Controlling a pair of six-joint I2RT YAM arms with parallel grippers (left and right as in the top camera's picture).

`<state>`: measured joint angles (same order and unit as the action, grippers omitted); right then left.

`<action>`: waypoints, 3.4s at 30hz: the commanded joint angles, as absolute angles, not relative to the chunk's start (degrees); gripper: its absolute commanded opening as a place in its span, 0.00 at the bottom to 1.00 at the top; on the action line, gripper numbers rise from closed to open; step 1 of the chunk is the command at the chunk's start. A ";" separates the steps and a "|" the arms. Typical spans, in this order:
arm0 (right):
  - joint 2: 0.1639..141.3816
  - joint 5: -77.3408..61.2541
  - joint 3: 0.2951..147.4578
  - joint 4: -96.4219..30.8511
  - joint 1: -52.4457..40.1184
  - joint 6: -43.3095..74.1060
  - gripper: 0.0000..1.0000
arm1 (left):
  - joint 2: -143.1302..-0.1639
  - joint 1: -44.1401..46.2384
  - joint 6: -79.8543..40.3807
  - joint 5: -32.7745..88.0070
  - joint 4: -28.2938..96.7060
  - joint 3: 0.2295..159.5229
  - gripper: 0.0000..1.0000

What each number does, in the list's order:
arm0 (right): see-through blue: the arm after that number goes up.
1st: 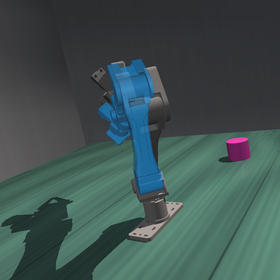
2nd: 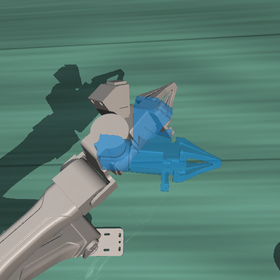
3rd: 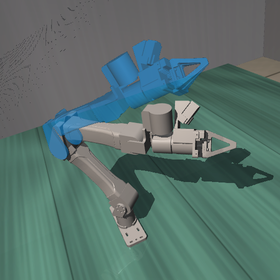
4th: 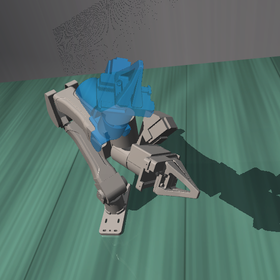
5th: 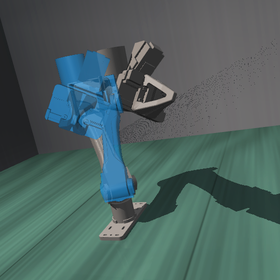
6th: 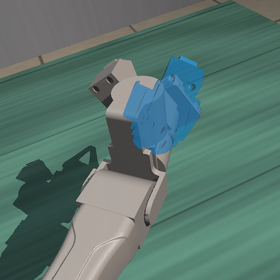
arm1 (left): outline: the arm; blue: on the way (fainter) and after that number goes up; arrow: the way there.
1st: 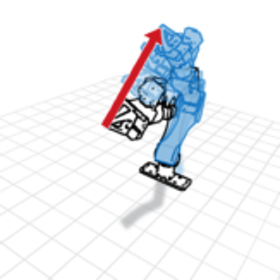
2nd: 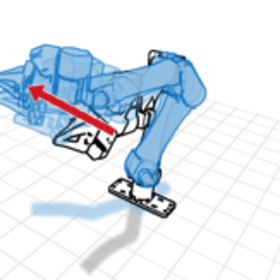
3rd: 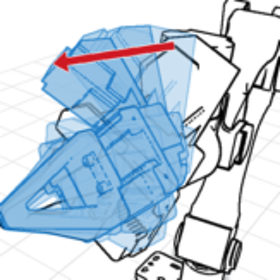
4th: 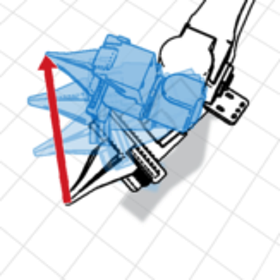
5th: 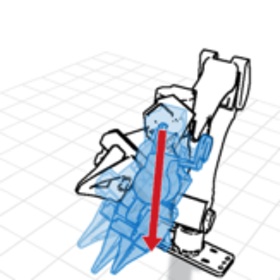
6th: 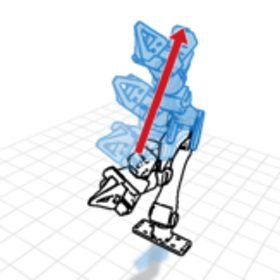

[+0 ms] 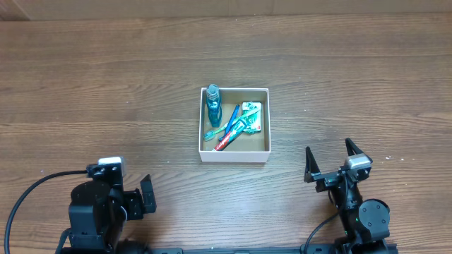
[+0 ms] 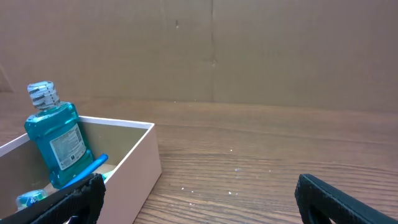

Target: Pack container

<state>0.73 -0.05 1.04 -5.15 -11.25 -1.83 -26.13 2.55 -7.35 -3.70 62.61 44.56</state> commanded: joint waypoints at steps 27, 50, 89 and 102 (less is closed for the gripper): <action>0.16 -0.75 0.47 -4.82 -11.25 -2.39 1.00 | -25.67 2.44 -7.75 -4.43 62.81 44.34 1.00; 0.16 -0.75 0.47 -4.82 -11.25 -2.39 1.00 | -0.16 -2.13 -2.70 0.91 -0.25 0.03 1.00; 0.16 -0.75 0.47 -4.82 -11.25 -2.39 1.00 | -0.25 -2.24 -2.59 1.91 4.34 0.27 1.00; 0.16 -0.75 0.47 -4.82 -11.25 -2.39 1.00 | -0.27 -2.24 -2.59 1.91 4.34 0.27 1.00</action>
<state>0.69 -0.23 1.04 -5.15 -11.25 -2.00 -0.86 -1.89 -2.98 0.93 4.34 0.47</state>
